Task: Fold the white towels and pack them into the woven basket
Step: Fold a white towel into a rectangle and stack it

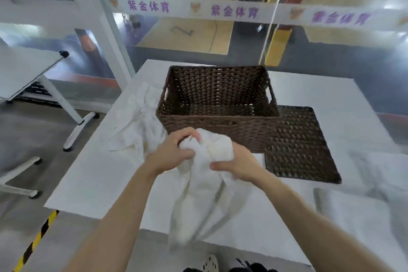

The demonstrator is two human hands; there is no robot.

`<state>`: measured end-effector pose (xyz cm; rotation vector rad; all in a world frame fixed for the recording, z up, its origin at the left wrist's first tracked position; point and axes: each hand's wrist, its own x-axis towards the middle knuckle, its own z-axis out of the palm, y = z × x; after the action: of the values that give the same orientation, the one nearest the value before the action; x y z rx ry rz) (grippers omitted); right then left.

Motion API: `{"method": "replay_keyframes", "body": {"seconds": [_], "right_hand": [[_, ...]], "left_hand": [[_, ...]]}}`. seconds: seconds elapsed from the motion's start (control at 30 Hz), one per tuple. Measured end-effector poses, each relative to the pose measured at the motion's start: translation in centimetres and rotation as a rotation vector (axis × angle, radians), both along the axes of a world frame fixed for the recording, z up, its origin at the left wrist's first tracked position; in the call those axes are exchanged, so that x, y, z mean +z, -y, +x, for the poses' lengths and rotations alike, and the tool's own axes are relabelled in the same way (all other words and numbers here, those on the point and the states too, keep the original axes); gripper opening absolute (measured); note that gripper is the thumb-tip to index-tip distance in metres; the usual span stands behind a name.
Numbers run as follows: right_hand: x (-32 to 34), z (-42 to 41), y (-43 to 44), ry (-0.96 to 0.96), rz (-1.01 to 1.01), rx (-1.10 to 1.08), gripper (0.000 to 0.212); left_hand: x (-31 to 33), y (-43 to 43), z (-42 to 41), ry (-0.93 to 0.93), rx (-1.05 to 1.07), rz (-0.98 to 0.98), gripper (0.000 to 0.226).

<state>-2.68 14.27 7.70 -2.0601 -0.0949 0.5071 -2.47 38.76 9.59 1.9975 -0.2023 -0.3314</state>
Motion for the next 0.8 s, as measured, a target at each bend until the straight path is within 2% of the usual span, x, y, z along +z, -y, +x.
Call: {"method": "replay_keyframes", "body": {"seconds": [0.1, 0.2, 0.23, 0.3, 0.33, 0.47, 0.5, 0.63, 0.73, 0.8], "right_hand": [[0.6, -0.7, 7.5, 0.043, 0.113, -0.277, 0.066], [1.1, -1.6, 14.8, 0.113, 0.162, -0.479, 0.056], [1.3, -1.8, 16.9, 0.146, 0.16, -0.53, 0.055], [1.8, -1.9, 20.7, 0.201, 0.131, -0.61, 0.055], [2.1, -1.7, 22.3, 0.216, 0.117, -0.623, 0.055], [3.1, 0.0, 27.6, 0.241, 0.088, -0.561, 0.055], [3.4, 0.6, 28.6, 0.247, 0.087, -0.546, 0.056], [4.8, 3.4, 31.8, 0.306, 0.117, -0.478, 0.056], [5.6, 5.6, 33.7, 0.349, 0.085, -0.435, 0.058], [6.4, 6.9, 34.9, 0.384, 0.033, -0.375, 0.057]], "left_hand": [[0.5, 6.9, 2.7, 0.028, -0.192, -0.062, 0.044], [-0.5, 14.0, 5.3, 0.043, -0.133, -0.142, 0.042], [-1.2, 16.4, 6.2, 0.133, -0.044, -0.089, 0.042], [-3.2, 20.9, 8.5, 0.396, 0.066, 0.19, 0.053], [-4.2, 22.7, 9.5, 0.446, 0.064, 0.324, 0.061], [-7.4, 26.9, 12.3, 0.307, 0.01, 0.744, 0.086], [-8.0, 27.1, 12.7, 0.331, 0.034, 0.774, 0.084], [-8.6, 25.8, 13.2, 0.369, 0.14, 0.675, 0.048], [-8.3, 24.4, 13.0, 0.348, 0.218, 0.65, 0.045], [-7.5, 24.1, 13.3, 0.264, 0.241, 0.677, 0.044]]}}
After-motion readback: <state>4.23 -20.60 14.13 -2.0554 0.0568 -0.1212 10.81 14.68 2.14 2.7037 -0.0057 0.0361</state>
